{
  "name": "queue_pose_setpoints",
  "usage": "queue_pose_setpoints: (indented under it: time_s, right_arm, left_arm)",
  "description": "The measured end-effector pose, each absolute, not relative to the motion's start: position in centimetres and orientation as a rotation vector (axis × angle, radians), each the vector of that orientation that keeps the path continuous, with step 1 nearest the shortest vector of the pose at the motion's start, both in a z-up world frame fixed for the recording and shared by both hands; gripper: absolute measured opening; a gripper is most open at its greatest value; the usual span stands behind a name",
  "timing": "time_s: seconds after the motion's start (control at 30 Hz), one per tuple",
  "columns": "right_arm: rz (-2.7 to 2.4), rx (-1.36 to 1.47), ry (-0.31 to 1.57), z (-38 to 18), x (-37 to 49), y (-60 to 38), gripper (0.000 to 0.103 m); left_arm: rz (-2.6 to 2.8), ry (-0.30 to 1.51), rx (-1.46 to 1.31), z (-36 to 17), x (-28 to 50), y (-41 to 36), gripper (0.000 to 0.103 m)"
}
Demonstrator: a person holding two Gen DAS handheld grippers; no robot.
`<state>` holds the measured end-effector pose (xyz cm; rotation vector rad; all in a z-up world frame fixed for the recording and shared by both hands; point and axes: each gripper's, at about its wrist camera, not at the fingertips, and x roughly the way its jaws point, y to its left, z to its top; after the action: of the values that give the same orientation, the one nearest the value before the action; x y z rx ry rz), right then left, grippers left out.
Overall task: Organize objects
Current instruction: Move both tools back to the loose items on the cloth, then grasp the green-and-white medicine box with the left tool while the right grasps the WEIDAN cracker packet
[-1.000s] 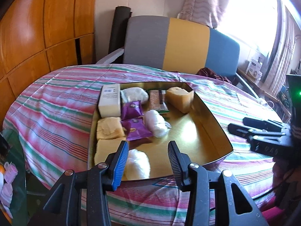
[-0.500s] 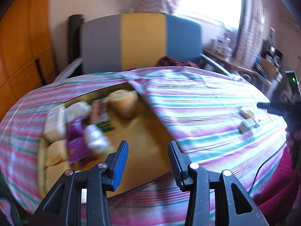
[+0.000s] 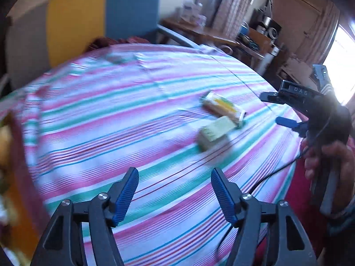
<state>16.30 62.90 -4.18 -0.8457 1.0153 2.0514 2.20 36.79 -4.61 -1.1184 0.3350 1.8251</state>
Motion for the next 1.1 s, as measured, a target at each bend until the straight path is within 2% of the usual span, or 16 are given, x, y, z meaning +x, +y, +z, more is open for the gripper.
queue_pose_setpoints:
  time_s: [0.1, 0.17, 0.43, 0.57, 0.63, 0.73, 1.1]
  right_arm:
    - [2.049, -0.830, 1.039, -4.2, 16.6, 63.0, 0.085]
    - [2.047, -0.825, 1.058, -4.3, 17.0, 62.9, 0.085]
    - [2.055, -0.803, 1.101, -4.8, 16.7, 63.3, 0.086]
    - [2.057, -0.801, 1.116, -4.9, 16.8, 63.4, 0.087]
    - [2.056, -0.803, 1.125, -5.0, 16.9, 63.5, 0.087]
    - [2.061, -0.813, 1.128, -5.2, 16.7, 63.5, 0.087]
    - [2.110, -0.973, 1.087, -6.4, 14.6, 62.4, 0.087]
  left_arm:
    - [1.772, 0.299, -1.187, -5.4, 2.3, 39.9, 0.073]
    - [1.759, 0.272, -1.207, -5.6, 2.3, 41.4, 0.085]
    - [1.736, 0.123, -1.444, -8.3, 0.9, 47.4, 0.091]
    - [1.758, 0.132, -1.478, -9.1, 0.9, 49.5, 0.094]
    - [1.773, 0.182, -1.492, -10.0, 0.9, 50.4, 0.093]
    - [1.808, 0.239, -1.407, -9.7, 1.3, 49.8, 0.079]
    - [1.827, 0.390, -1.178, -8.4, 1.3, 39.1, 0.078]
